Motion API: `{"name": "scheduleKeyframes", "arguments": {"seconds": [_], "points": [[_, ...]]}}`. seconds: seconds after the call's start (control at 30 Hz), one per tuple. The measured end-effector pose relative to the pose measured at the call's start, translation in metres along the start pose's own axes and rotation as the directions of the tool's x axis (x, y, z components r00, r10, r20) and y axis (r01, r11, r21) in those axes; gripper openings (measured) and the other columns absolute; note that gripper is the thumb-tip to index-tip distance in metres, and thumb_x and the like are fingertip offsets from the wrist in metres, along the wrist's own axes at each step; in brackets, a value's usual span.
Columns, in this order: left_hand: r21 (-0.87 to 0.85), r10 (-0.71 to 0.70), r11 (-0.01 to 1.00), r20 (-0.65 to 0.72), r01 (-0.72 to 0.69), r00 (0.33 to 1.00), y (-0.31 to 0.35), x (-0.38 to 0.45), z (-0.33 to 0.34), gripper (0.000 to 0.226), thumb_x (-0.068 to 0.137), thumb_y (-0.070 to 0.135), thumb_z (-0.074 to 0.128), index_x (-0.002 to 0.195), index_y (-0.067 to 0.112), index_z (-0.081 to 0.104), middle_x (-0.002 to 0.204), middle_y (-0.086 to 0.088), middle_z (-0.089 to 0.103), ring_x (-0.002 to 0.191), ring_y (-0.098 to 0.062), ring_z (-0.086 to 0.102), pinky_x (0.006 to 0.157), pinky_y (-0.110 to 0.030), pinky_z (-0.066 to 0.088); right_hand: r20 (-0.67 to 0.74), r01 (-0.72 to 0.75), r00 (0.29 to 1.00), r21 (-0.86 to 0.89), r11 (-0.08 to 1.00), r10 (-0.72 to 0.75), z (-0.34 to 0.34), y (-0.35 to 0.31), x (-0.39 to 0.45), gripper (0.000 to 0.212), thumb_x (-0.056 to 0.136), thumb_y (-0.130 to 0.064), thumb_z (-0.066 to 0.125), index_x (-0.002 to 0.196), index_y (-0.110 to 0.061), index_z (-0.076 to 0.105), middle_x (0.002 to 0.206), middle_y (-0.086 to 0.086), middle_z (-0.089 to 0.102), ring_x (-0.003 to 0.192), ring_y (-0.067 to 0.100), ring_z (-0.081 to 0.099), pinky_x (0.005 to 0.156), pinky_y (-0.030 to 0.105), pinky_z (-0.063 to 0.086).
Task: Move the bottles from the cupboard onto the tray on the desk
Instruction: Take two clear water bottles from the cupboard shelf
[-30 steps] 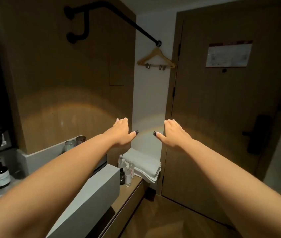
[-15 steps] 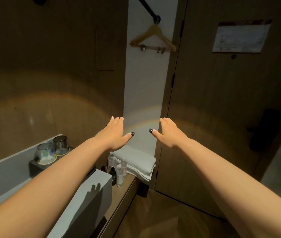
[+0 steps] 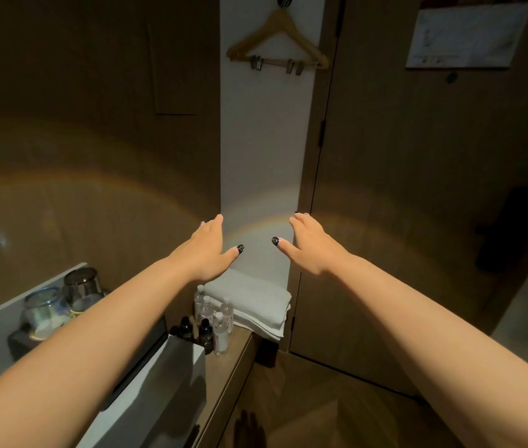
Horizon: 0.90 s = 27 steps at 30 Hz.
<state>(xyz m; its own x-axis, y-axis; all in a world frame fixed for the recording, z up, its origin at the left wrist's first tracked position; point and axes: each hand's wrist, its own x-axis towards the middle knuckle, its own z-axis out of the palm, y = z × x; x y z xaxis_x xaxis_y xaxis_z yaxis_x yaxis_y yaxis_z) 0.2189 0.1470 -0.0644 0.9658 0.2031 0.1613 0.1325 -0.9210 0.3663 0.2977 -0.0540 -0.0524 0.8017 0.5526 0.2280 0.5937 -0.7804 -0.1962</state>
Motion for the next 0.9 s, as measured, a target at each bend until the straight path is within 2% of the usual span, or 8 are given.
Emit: {"name": "scheduleKeyframes", "arguments": {"seconds": [0.1, 0.33, 0.7, 0.9], "points": [[0.001, 0.001, 1.000, 0.023, -0.001, 1.000, 0.006, 0.021, 0.014, 0.080, 0.097, 0.046, 0.045, 0.154, 0.012, -0.001, 0.162, -0.007, 0.009, 0.149, -0.022, -0.003, 0.116, -0.046, 0.021, 0.005, 0.017, 1.000, 0.026, 1.000, -0.018, 0.008, 0.013, 0.016, 0.067, 0.101, -0.048, 0.037, 0.151, -0.006, 0.021, 0.161, 0.009, 0.016, 0.150, 0.025, 0.006, 0.118, 0.043, 0.019], [0.017, -0.012, 1.000, 0.048, 0.011, 0.999, 0.028, 0.093, 0.047, 0.080, 0.097, 0.048, 0.043, 0.154, 0.010, 0.000, 0.162, -0.007, 0.007, 0.149, -0.022, -0.004, 0.117, -0.043, 0.017, 0.074, 0.027, 0.997, 0.091, 0.995, -0.034, 0.036, 0.075, 0.079, 0.070, 0.100, -0.050, 0.036, 0.152, -0.007, 0.018, 0.162, 0.009, 0.012, 0.150, 0.023, 0.004, 0.118, 0.041, 0.016], [-0.001, -0.129, 0.992, 0.053, 0.129, 0.990, 0.050, 0.235, 0.116, 0.077, 0.097, 0.051, 0.041, 0.153, 0.009, 0.009, 0.161, -0.009, 0.011, 0.149, -0.026, 0.002, 0.119, -0.040, 0.013, 0.165, 0.145, 0.971, 0.165, 0.976, -0.172, 0.053, 0.188, 0.207, 0.070, 0.100, -0.049, 0.037, 0.153, -0.008, 0.015, 0.163, 0.008, 0.009, 0.150, 0.022, 0.001, 0.120, 0.040, 0.013], [-0.039, -0.215, 0.975, 0.086, 0.219, 0.973, 0.041, 0.270, 0.143, 0.074, 0.098, 0.049, 0.040, 0.153, 0.009, 0.011, 0.161, -0.012, 0.010, 0.149, -0.026, 0.003, 0.120, -0.039, 0.012, 0.237, 0.188, 0.942, 0.214, 0.959, -0.237, 0.085, 0.213, 0.252, 0.072, 0.100, -0.051, 0.036, 0.154, -0.009, 0.015, 0.163, 0.008, 0.009, 0.150, 0.021, 0.002, 0.121, 0.039, 0.010]]}}
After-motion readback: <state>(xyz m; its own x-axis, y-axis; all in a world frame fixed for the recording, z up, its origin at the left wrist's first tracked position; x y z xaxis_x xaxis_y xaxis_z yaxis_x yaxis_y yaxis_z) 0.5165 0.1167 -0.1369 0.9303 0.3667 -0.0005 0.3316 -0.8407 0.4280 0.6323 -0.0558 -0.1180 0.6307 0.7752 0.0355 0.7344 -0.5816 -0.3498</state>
